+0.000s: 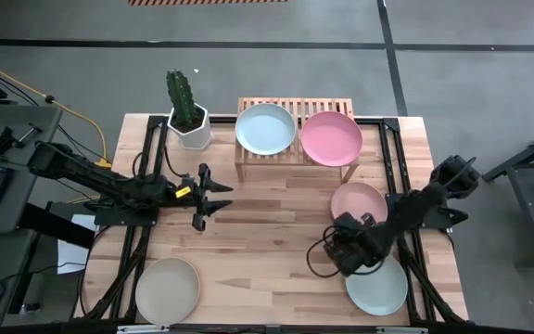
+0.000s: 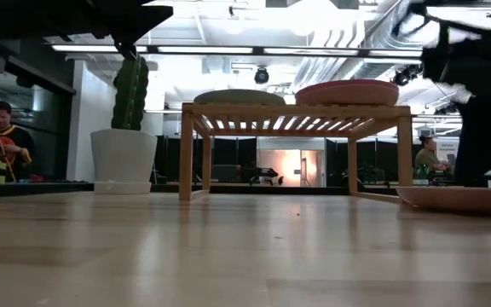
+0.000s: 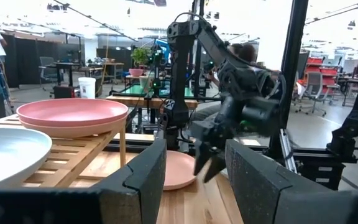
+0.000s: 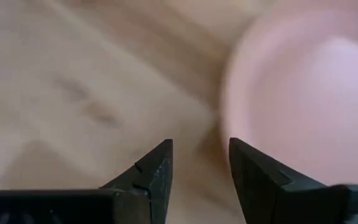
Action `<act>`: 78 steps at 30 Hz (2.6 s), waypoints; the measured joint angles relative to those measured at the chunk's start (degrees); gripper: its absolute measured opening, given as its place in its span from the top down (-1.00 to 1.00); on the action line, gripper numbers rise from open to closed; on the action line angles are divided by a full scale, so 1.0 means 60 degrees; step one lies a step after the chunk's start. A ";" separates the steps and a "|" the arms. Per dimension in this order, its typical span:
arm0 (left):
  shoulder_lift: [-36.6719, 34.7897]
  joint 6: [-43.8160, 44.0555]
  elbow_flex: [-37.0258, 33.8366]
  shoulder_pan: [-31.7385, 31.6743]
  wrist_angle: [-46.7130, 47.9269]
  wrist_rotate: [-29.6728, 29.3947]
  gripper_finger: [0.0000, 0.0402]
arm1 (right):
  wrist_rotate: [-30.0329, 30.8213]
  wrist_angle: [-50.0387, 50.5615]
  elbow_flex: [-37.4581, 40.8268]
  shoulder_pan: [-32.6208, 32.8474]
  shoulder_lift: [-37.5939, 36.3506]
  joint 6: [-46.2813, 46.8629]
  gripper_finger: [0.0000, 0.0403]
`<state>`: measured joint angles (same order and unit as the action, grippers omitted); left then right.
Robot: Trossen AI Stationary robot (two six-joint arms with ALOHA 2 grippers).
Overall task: Place and stack plates onto a shelf
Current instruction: Stack the light pink plate on top of the pink plate on the shelf
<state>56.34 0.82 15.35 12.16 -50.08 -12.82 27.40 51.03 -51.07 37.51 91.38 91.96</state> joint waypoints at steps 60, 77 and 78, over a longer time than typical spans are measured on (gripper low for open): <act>0.0000 0.0000 0.0000 -0.0004 0.0010 -0.0251 0.23 | 0.1847 0.2666 -0.9124 -0.0151 0.1521 -0.9478 1.00; 0.0004 0.0004 0.0000 -0.0002 0.0039 -0.0512 0.23 | 0.3660 0.6493 -1.0177 -0.3220 0.1540 -0.9506 1.00; 0.0004 0.0004 0.0000 0.0000 0.0036 -0.0511 0.23 | 0.3642 0.6502 -1.0010 -0.3431 0.1540 -0.9394 1.00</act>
<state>56.36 0.84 15.35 12.16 -49.87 -15.88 49.25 90.04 -111.13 16.92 100.62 35.60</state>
